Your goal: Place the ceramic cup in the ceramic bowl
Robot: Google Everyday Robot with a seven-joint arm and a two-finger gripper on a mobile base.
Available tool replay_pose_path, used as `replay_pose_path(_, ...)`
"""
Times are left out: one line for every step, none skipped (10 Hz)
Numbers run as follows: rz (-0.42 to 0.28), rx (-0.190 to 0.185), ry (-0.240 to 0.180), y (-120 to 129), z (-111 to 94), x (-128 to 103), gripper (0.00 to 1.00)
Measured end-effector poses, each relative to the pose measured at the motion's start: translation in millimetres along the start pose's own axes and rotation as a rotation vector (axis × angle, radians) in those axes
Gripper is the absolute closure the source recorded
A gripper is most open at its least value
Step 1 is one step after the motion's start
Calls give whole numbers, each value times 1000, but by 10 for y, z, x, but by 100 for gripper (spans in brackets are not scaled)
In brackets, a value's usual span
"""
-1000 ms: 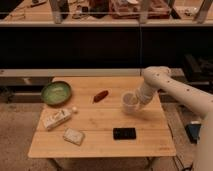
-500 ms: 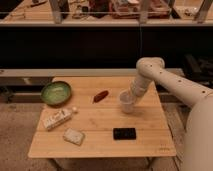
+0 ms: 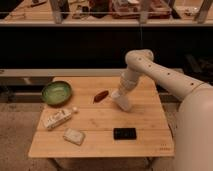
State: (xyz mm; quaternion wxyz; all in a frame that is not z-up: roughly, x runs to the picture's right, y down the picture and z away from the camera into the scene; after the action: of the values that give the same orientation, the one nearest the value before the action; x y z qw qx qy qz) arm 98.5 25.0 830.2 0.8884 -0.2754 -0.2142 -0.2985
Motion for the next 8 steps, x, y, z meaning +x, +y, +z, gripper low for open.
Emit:
replay_pose_path(3,-13,6,40,44,29,99)
replay_pose_path(4,-27,13,95,74,79,100)
replay_pose_path(5,-38,18,185,108,175,100)
replay_pose_path(7,-47,19,257,123,238,100)
replay_pose_path(17,-53,22,338,122,308,100)
replay_pose_path(35,-55,29,442,102,394,100)
replay_pose_path(52,-34,45,472,48,437,100)
replay_pose_path(55,-24,51,463,18,436,100)
